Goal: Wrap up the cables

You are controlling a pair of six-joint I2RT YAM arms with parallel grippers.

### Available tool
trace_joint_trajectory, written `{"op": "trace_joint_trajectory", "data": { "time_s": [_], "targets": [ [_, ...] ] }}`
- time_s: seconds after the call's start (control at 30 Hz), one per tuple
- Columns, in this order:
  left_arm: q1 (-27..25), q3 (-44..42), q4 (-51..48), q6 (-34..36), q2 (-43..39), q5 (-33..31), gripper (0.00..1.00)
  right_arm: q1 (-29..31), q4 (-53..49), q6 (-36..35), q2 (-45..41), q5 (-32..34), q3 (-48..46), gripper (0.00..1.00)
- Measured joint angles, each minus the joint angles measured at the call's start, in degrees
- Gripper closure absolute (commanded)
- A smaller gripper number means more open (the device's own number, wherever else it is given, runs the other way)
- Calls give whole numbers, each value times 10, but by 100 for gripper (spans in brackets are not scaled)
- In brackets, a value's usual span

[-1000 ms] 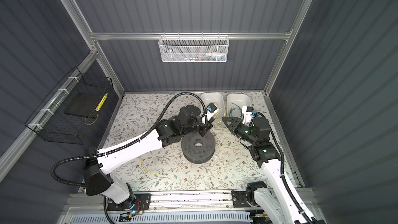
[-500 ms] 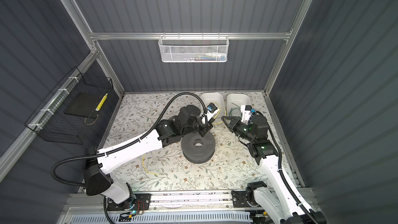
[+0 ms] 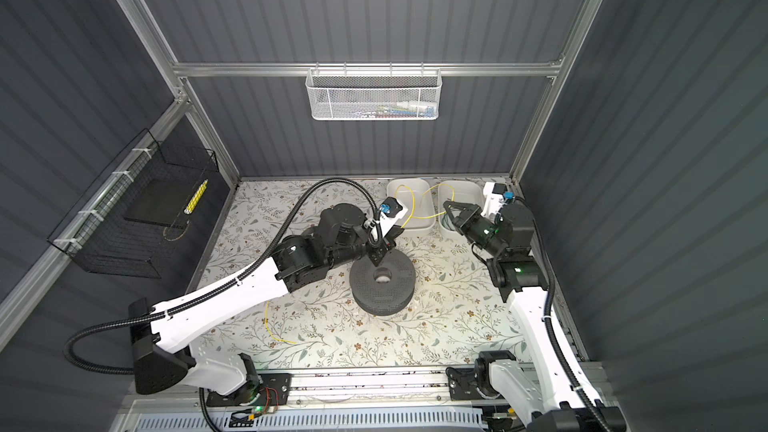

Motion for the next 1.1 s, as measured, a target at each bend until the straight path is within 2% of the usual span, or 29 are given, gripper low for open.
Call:
{"op": "trace_joint_trajectory", "data": {
  "time_s": [0.23,0.37,0.53,0.77,1.1],
  "targets": [
    [17,-48,-49,4,-63,-27,100,-104,33,37,32,-29,38,100],
    [30,-71,-78,9,-99,-82,100,-163,68,78,48,-45,39,100],
    [39,-90,-105,25,-116,-182,100,-216,109,127,69,-67,39,100],
    [39,-122,-99,59,-92,-271,100,-239,131,164,76,-120,39,100],
    [45,-181,-44,73,-89,-284,100,-245,143,180,74,-151,12,100]
  ]
}}
